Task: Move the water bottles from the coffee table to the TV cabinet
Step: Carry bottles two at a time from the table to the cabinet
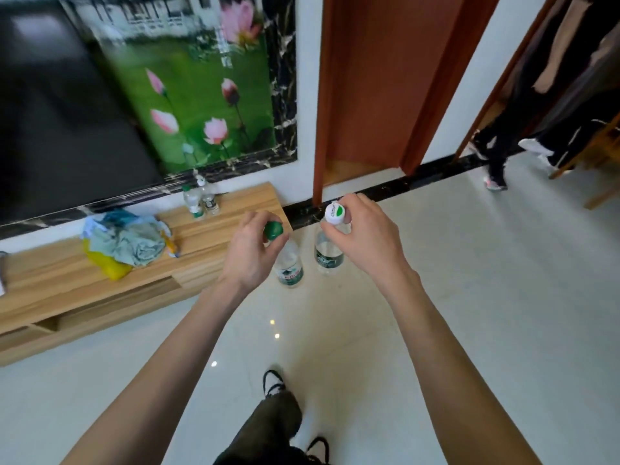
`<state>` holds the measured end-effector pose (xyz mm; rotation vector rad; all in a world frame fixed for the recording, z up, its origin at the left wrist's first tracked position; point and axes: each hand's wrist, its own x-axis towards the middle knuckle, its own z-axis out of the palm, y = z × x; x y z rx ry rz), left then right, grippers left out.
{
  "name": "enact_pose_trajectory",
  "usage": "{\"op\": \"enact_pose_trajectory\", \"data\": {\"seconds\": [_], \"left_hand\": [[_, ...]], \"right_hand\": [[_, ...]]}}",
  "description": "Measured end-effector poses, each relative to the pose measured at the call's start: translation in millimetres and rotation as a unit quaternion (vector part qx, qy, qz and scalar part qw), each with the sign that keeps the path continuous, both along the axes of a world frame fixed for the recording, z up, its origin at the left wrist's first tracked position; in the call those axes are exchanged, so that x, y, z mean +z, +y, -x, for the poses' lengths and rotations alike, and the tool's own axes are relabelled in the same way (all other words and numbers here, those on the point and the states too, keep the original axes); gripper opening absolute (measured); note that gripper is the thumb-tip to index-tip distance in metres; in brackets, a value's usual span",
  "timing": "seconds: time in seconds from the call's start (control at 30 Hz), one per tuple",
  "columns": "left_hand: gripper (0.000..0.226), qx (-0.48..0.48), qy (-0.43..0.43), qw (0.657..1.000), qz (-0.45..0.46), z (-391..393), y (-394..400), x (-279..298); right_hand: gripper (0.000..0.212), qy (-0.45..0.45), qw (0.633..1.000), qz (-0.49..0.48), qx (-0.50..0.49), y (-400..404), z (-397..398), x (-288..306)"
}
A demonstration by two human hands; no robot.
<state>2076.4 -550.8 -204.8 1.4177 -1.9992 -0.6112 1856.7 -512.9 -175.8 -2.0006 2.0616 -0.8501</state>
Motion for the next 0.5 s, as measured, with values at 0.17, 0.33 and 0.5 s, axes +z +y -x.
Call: {"op": "enact_pose_trajectory", "data": {"seconds": [0.17,0.33,0.5], "left_hand": [[0.024,0.044,-0.002,0.999,0.015,-15,-64,-5],[0.023,0.071,0.0,0.997,0.004,-37,-139,-12],[0.023,0.096,-0.005,0.995,-0.013,-57,-210,-20]], "right_hand": [[0.027,0.049,0.997,-0.018,0.062,-84,-18,-8],[0.025,0.082,0.99,-0.034,0.113,-170,-36,-18],[0.028,0.104,0.983,-0.058,0.138,-254,-52,-27]]}}
